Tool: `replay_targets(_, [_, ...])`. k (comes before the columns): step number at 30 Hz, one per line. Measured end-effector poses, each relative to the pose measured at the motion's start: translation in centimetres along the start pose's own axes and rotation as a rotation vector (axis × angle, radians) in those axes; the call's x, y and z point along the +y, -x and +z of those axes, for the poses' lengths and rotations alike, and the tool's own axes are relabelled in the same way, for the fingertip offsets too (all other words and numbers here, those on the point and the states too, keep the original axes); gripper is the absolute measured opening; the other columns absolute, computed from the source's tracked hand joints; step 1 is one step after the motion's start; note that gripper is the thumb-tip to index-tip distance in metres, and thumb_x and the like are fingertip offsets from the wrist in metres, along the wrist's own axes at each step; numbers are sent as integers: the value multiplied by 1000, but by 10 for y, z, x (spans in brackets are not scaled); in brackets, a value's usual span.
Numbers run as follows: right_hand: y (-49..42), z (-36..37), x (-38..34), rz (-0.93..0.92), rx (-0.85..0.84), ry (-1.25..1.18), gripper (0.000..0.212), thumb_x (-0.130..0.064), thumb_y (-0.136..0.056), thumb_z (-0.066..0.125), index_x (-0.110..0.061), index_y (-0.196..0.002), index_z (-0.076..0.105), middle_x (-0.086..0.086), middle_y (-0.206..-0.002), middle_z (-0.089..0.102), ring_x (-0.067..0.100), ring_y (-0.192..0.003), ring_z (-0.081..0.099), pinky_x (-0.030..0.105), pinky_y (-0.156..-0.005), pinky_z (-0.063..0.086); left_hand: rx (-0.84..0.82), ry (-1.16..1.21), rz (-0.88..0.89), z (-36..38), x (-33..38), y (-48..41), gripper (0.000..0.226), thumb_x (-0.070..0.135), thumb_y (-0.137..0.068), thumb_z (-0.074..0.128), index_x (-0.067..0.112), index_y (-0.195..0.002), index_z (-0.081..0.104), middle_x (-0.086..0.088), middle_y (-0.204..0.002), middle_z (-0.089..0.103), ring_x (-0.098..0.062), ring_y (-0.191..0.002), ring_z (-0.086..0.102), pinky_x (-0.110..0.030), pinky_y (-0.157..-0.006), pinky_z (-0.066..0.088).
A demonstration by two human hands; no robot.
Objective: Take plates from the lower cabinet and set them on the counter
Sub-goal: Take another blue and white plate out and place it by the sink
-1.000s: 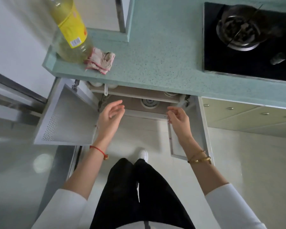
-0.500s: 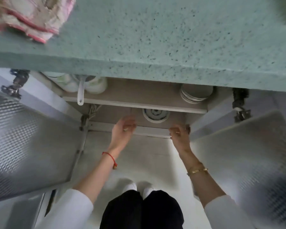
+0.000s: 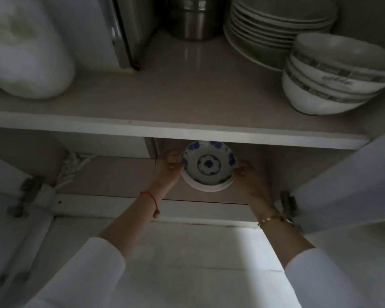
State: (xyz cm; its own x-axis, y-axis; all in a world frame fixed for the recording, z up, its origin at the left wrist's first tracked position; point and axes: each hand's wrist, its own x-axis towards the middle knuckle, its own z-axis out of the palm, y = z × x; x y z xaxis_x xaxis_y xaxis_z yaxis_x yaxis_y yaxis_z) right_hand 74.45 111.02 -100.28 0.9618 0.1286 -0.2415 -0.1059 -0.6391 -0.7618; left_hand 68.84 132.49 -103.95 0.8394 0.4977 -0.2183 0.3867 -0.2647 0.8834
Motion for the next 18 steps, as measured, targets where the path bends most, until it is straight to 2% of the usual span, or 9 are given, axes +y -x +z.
replay_targets(1, [-10,5,4,-21,3,38,30,-3,-97,47,5,-124,56,17,-116,65,30,-108,60,19,-67,34,13,-16,14,5,-6,-9,46,15,-89,69,7,-132,55,-13,-126,65,-23,-106,63,-1,-65,42])
replay_targets(2, [-17,7,6,-32,2,60,31,-4,-97,46,4,-126,55,19,-122,64,33,-112,59,22,-73,37,36,-56,29,9,-8,-16,45,16,-88,70,8,-131,57,-12,-123,67,-22,-104,64,0,-61,40])
replay_targets(3, [-24,11,8,-43,6,88,31,-5,-97,46,4,-126,55,20,-126,62,35,-115,57,26,-82,41,39,-100,51,11,-11,-22,44,16,-87,70,8,-130,59,-13,-122,68,-25,-105,65,-3,-63,42])
replay_targets(5, [-39,20,16,-62,36,157,32,-5,-97,45,4,-127,54,23,-131,57,37,-120,52,33,-95,41,52,-175,83,20,-16,-31,40,13,-86,69,2,-124,62,-20,-123,67,-32,-110,65,-24,-79,51])
replay_targets(7, [-50,28,24,-53,56,200,34,-8,-97,47,6,-128,52,25,-130,56,38,-123,48,34,-95,39,20,-243,102,24,-20,-37,30,11,-86,67,-1,-114,64,-23,-119,67,-36,-111,63,-37,-88,52])
replay_targets(10, [-59,38,32,-49,52,200,33,-8,-95,49,7,-125,53,26,-126,60,39,-117,55,43,-97,45,-69,-303,109,28,-22,-42,27,12,-90,62,6,-116,68,-17,-119,69,-32,-111,64,-32,-88,51])
replay_targets(13, [-60,43,34,-72,85,205,33,-1,-91,49,4,-123,55,26,-124,61,40,-114,58,44,-96,47,-133,-199,64,31,-22,-40,31,5,-83,66,10,-113,70,-12,-114,72,-26,-107,66,-27,-79,49])
replay_targets(15, [-60,45,34,-86,99,237,35,2,-87,50,3,-122,56,25,-121,62,40,-112,59,43,-94,48,-139,-135,32,31,-21,-40,38,-1,-79,66,8,-116,69,-12,-112,73,-24,-105,67,-26,-76,48])
replay_targets(18, [-62,47,36,-55,105,207,37,2,-85,52,3,-122,56,22,-120,64,39,-111,60,34,-87,49,-143,-67,3,32,-22,-39,48,-6,-77,67,6,-123,65,-14,-117,71,-26,-109,66,-31,-85,54])
